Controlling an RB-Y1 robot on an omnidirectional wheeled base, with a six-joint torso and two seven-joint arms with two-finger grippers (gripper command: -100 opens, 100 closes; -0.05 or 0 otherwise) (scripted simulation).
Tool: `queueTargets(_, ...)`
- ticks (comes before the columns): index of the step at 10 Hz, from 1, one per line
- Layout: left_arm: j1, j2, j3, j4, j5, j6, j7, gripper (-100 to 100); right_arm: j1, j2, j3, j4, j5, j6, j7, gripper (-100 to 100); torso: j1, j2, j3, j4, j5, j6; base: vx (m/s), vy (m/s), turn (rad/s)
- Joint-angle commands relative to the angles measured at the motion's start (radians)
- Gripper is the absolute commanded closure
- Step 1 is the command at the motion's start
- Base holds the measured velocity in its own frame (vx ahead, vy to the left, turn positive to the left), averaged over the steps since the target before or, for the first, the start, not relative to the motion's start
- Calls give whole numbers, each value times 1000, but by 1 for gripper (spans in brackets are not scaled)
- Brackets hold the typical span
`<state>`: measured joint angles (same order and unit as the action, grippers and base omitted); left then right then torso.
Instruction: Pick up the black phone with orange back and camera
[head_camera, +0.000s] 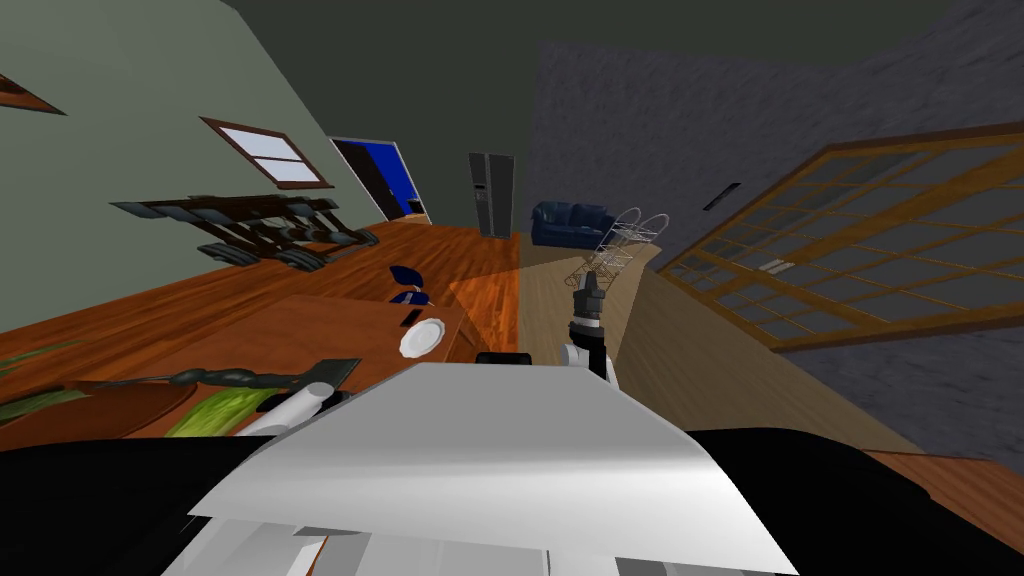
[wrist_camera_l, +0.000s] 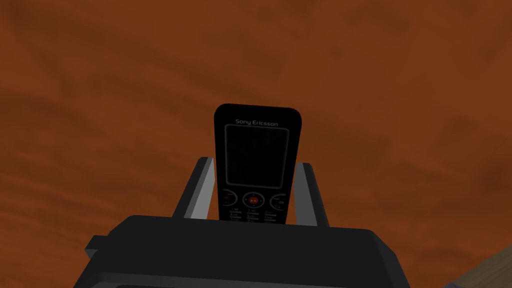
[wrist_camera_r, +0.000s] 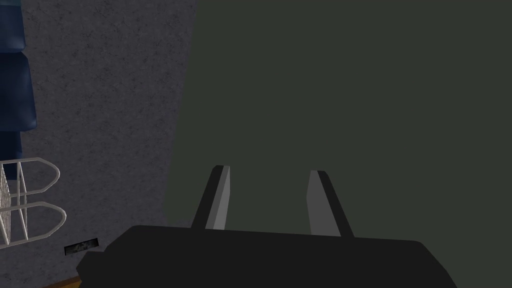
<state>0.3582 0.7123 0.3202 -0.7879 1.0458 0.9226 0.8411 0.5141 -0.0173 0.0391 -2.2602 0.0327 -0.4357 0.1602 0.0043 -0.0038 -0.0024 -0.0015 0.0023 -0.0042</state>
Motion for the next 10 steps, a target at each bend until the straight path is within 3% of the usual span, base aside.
queueTargets(1,41,-13,19,-50,-16,14,2,100,0,0,0,0,0,0,0,0,0,0,0,0,0,0,87,15,104)
queueTargets(2,41,-13,19,-74,-16,14,2,100,0,0,0,0,0,0,0,0,0,-1,-1,-1,0,-1,71,3,78)
queueTargets(5,119,-36,50,-170,-47,40,18,100,0,0,0,0,0,0,0,0,-1,-1,-1,0,0,0,82,7,90)
queueTargets(8,158,-48,66,-261,-63,53,25,100,0,0,0,0,0,0,0,0,0,-1,-1,-1,-1,-1,75,14,91)
queueTargets(9,153,-47,64,-239,-60,50,21,100,0,0,0,0,0,0,0,0,-1,-1,-1,0,-1,0,20,4,4)
queueTargets(10,153,-47,64,-242,-61,50,22,0,0,0,0,0,0,0,0,0,-1,1,1,0,-1,0,5,1,-2)
